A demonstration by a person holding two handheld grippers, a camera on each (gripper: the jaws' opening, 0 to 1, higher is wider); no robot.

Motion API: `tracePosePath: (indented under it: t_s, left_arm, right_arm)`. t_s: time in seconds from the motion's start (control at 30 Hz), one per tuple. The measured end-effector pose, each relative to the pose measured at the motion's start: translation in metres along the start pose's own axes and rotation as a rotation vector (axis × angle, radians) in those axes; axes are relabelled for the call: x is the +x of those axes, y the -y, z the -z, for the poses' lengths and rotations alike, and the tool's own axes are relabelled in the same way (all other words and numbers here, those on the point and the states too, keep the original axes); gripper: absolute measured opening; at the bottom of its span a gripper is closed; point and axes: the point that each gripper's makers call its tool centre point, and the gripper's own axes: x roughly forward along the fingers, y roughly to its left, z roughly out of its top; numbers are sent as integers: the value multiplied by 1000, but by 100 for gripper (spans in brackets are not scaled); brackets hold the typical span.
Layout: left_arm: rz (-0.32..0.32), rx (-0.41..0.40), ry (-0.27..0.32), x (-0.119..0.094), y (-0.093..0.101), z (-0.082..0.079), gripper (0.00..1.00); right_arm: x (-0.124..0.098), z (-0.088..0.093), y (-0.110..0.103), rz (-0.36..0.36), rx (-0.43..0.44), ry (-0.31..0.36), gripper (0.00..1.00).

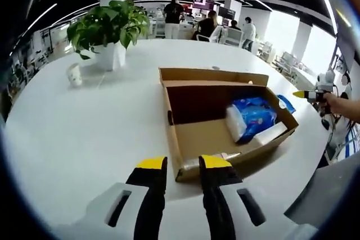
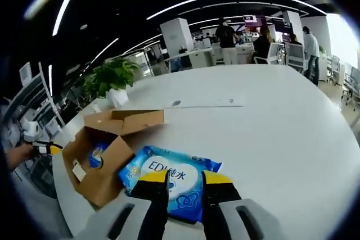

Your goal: Operate the shoe box by opening the lid, removing the specified soft item, and placing it in the target area until the item is outside and the box remains undamaged.

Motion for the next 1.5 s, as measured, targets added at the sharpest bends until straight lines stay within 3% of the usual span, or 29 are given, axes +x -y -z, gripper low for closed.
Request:
tracePosePath:
  t_s: [0.2, 0.37, 0.8, 1.13, 1.5]
  left_arm:
    - [-5, -25, -6, 3, -3, 1, 20]
    - [-11, -52, -13, 6, -5, 2, 9]
    - [-3, -87, -19, 13, -4, 0, 4]
    - [-30, -88, -4, 15, -5, -1, 3]
    - [-60, -78, -13, 15, -4, 0, 2]
  right_arm:
    - [2, -12, -23, -59, -60, 2, 19]
    - [5, -22, -38, -92, -86, 11, 19]
    - [14, -44, -95, -213, -184, 23, 19]
    - [29, -52, -127, -285, -265, 10, 19]
    - [47, -44, -158, -337, -397, -33, 19]
